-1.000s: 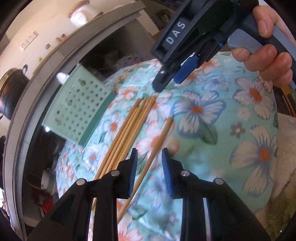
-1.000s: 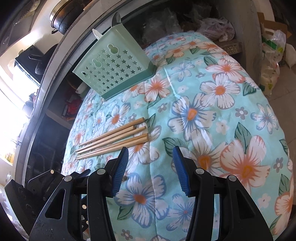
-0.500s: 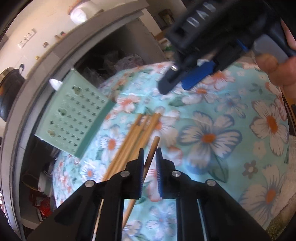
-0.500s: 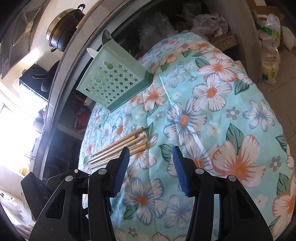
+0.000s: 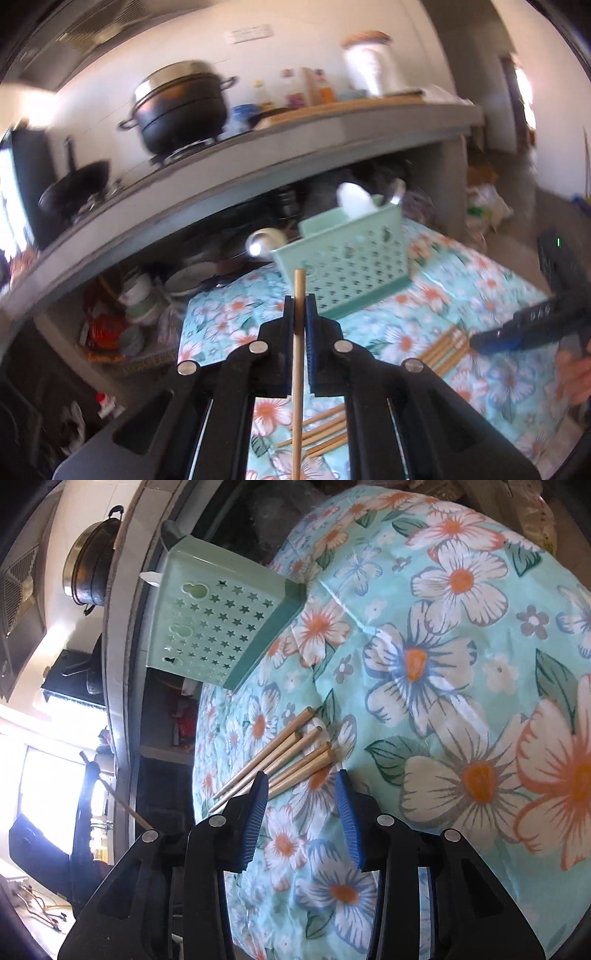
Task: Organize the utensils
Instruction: 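Lift both chopsticks and carry them above the green holder with both tools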
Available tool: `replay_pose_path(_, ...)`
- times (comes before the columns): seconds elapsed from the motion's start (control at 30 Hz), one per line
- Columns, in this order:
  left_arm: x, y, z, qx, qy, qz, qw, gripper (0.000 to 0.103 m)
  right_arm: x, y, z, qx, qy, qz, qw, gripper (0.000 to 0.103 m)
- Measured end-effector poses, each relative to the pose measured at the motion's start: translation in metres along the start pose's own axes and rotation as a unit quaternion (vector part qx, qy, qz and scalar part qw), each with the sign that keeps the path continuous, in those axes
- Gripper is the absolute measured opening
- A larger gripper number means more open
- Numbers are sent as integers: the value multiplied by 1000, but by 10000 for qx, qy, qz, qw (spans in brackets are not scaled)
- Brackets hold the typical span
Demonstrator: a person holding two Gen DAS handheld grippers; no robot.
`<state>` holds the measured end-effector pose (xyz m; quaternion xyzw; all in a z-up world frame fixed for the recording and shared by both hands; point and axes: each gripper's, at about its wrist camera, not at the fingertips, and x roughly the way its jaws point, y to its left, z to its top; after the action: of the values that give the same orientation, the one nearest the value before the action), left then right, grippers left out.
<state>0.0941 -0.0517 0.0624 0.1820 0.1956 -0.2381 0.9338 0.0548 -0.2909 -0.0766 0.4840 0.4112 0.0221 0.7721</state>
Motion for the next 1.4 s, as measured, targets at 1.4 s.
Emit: replay_pose_path(1.4,-33,123,-16,-2944,-183,-854,9517,5,-99,65,-1,-859,-1361,1159,9801,5)
